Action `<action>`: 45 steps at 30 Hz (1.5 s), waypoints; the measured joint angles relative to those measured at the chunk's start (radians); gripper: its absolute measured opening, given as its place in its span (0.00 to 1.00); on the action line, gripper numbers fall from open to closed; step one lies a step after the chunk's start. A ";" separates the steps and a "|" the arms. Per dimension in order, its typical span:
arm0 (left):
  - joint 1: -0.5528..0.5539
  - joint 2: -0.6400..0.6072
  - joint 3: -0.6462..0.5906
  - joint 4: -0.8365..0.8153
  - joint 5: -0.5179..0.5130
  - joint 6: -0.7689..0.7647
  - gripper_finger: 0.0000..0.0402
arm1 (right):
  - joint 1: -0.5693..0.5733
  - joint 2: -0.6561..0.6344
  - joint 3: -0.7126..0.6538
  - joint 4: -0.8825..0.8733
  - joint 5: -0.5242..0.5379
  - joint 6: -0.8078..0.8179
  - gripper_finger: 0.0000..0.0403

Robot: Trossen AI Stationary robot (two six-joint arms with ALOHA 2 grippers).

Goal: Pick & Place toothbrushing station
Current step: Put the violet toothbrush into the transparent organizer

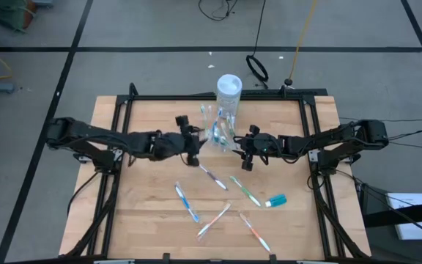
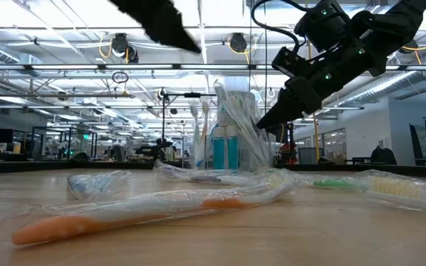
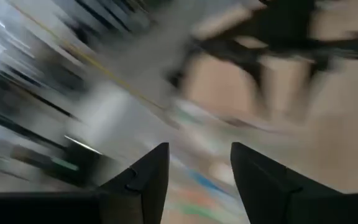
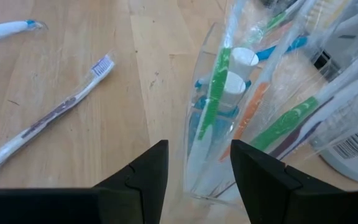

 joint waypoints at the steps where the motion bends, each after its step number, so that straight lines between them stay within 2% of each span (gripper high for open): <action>1: 0.002 -0.002 0.000 -0.077 0.063 -0.113 0.44 | 0.000 0.000 0.000 0.000 0.000 0.000 0.41; 3: 0.006 0.001 0.000 -0.199 0.204 -0.337 0.44 | 0.000 0.000 0.000 0.002 0.000 0.000 0.41; 6: 0.005 0.023 0.000 -0.289 0.392 -0.614 0.44 | 0.000 0.000 0.000 0.006 0.000 0.000 0.41; 8: 0.003 0.047 0.000 -0.346 0.478 -0.713 0.44 | 0.000 0.000 0.000 0.007 0.000 0.000 0.41; 10: -0.004 0.071 0.000 -0.365 0.509 -0.752 0.44 | 0.000 0.000 0.000 0.007 0.000 0.001 0.41; 14: -0.015 0.136 -0.006 -0.378 0.458 -0.769 0.44 | 0.002 0.000 0.000 0.007 0.000 0.003 0.41; 20: -0.015 0.256 -0.007 -0.384 0.333 -0.719 0.44 | 0.003 0.000 0.000 0.000 0.000 0.099 0.41; 26: -0.015 0.333 -0.007 -0.394 0.281 -0.674 0.44 | 0.003 0.000 0.000 -0.002 0.000 0.155 0.41; 31: -0.015 0.367 -0.008 -0.390 0.269 -0.653 0.44 | 0.003 0.000 0.000 -0.002 0.000 0.180 0.41; 41: -0.015 0.410 -0.008 -0.328 0.249 -0.501 0.43 | 0.003 0.000 0.000 -0.007 0.001 0.180 0.41; 45: -0.013 0.426 -0.007 -0.309 0.250 -0.477 0.38 | 0.003 0.000 0.000 -0.008 0.001 0.180 0.41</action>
